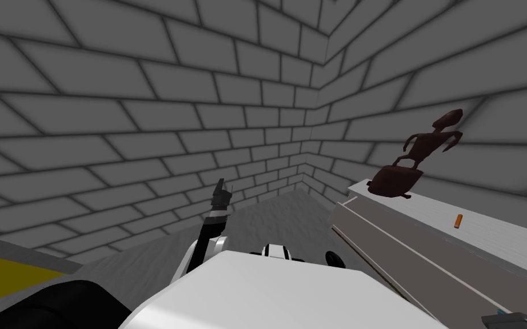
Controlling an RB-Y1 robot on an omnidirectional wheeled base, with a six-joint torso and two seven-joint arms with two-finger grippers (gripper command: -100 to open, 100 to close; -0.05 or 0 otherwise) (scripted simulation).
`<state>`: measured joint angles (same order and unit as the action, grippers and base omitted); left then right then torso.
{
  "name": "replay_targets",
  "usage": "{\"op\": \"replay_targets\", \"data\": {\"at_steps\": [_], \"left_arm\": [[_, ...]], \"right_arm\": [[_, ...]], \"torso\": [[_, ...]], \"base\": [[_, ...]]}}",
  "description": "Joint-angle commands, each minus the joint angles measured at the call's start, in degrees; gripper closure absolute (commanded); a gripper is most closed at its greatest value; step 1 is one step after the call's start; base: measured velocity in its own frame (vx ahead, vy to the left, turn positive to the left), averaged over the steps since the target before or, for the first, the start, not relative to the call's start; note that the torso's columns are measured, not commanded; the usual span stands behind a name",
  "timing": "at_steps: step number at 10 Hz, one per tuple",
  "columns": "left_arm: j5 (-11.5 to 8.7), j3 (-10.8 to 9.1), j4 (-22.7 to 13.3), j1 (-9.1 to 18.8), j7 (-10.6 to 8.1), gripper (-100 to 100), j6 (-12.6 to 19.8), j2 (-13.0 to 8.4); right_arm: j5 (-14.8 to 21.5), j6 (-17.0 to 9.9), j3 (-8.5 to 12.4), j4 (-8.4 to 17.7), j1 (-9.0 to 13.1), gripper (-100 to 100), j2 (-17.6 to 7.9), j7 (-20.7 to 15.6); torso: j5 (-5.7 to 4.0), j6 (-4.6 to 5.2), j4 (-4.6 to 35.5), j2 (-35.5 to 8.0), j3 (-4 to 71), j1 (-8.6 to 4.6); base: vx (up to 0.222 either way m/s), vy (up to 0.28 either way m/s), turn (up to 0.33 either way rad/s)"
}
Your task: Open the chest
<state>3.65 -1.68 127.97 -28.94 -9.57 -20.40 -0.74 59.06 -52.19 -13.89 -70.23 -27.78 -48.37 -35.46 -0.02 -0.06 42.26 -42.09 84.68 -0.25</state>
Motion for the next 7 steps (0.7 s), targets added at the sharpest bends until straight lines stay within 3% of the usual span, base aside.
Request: {"op": "replay_targets", "data": {"at_steps": [1, 4, 5, 6, 7], "left_arm": [[0.0, 0.00, 0.0, 0.0, 0.00, 0, 0.0, 0.0], [0.0, 0.00, 0.0, 0.0, 0.00, 0, 0.0, 0.0], [0.0, 0.00, 0.0, 0.0, 0.00, 0, 0.0, 0.0], [0.0, 0.00, 0.0, 0.0, 0.00, 0, 0.0, 0.0], [0.0, 0.00, 0.0, 0.0, 0.00, 0, 0.0, 0.0]], "right_arm": [[-1.9, 2.2, 1.6, -0.8, -0.6, -100, -3.0, -0.7], [-4.0, 4.4, 3.2, -1.9, -1.5, -100, -6.1, -1.4], [-3.8, 3.8, 2.9, -2.1, -1.7, -100, -5.6, -1.3], [-3.9, 3.9, 3.0, -2.2, -1.7, 0, -5.7, -1.5], [-3.9, 3.9, 2.9, -2.2, -1.8, 0, -5.6, -1.5]], "torso": [[0.08, -0.02, 0.0, -0.1, 0.0, 0.16], [0.04, 0.06, 0.1, -0.3, -0.2, 0.32], [0.09, 0.06, 0.1, -0.3, -0.1, 0.35], [0.11, 0.05, 0.1, -0.3, -0.1, 0.32], [0.11, 0.05, 0.1, -0.2, -0.1, 0.28]], "base": [[0.024, 0.048, -0.032], [0.011, 0.063, -0.048], [0.003, 0.030, -0.012], [0.000, 0.005, 0.000], [0.000, 0.000, 0.000]]}}
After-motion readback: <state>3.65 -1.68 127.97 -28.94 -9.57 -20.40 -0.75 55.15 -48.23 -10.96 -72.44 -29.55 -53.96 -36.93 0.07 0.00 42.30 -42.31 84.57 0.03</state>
